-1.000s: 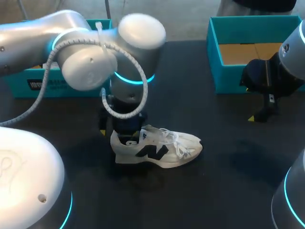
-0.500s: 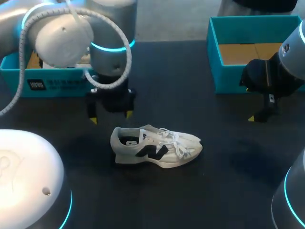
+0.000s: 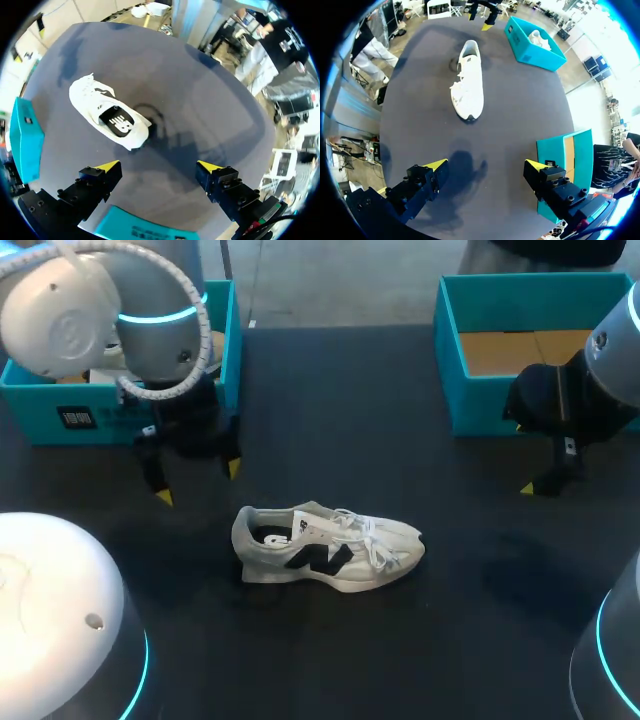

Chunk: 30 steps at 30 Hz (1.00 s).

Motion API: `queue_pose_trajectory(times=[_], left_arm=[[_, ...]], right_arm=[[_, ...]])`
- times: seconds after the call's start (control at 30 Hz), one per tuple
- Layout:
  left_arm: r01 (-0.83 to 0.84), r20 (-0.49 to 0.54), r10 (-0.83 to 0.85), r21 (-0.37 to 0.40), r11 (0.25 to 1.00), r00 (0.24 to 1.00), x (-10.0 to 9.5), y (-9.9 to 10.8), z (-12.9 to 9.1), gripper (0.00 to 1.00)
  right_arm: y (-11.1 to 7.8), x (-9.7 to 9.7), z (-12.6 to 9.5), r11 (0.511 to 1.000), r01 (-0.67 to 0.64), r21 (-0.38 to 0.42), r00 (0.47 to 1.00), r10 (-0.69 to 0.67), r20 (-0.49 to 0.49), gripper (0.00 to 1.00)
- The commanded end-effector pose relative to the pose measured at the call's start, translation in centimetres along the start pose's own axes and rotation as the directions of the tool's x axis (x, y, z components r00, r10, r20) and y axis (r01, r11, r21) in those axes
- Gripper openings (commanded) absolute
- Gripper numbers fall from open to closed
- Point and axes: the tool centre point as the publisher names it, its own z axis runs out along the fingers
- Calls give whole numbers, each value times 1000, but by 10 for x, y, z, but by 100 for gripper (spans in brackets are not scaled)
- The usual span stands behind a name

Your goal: Take the shoe out of the shoebox, open the shoe tongue, remove and reinsert the insole, then place the shoe into the shoebox

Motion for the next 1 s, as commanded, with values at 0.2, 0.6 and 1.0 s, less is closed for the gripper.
queue_pose_trajectory(times=[0.2, 0.6, 1.0], left_arm=[[155, 290, -189, 136, 978, 938, 41, 9, 10, 100], [183, 251, -228, 191, 964, 941, 61, 19, 28, 100], [183, 251, -228, 191, 964, 941, 61, 19, 28, 100]], right_arm=[[0, 0, 1, 1000, 0, 2, 1000, 0, 1, 100], [0, 0, 1, 1000, 0, 2, 1000, 0, 1, 100], [0, 0, 1, 1000, 0, 2, 1000, 0, 1, 100]])
